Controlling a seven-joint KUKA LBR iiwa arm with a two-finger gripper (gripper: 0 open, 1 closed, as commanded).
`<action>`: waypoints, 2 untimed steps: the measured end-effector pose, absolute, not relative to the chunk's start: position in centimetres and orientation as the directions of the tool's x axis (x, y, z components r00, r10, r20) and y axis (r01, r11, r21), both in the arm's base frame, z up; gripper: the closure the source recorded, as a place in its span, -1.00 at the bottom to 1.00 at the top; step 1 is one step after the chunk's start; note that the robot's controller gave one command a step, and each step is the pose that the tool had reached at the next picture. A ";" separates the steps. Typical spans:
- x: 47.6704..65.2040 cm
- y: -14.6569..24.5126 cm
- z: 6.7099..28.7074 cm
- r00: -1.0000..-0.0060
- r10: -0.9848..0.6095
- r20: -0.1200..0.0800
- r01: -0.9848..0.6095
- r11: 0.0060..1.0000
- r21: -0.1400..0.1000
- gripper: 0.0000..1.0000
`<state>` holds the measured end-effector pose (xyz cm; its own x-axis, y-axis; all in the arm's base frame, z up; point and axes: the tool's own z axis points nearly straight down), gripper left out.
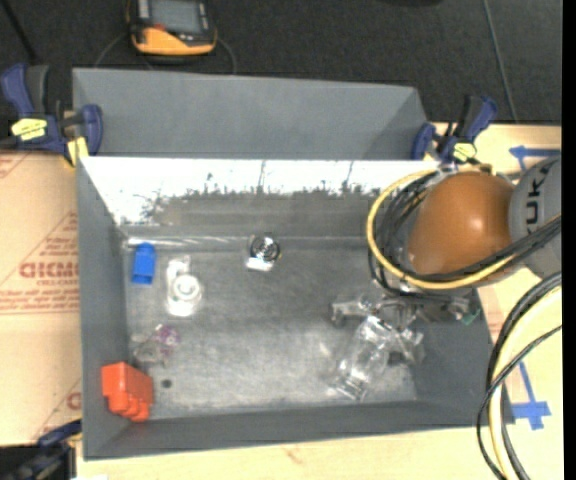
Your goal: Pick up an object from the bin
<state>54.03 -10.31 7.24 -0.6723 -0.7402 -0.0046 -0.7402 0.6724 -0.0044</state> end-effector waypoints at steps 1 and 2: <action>54.1 -10.3 7.4 -0.675 -0.737 -0.006 -0.737 0.676 -0.005 1.00; 53.2 -8.3 24.3 -0.682 -0.731 -0.005 -0.731 0.682 -0.006 1.00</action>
Offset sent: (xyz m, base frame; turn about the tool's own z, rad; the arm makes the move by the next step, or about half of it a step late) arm 0.0000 0.0000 0.0000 0.0000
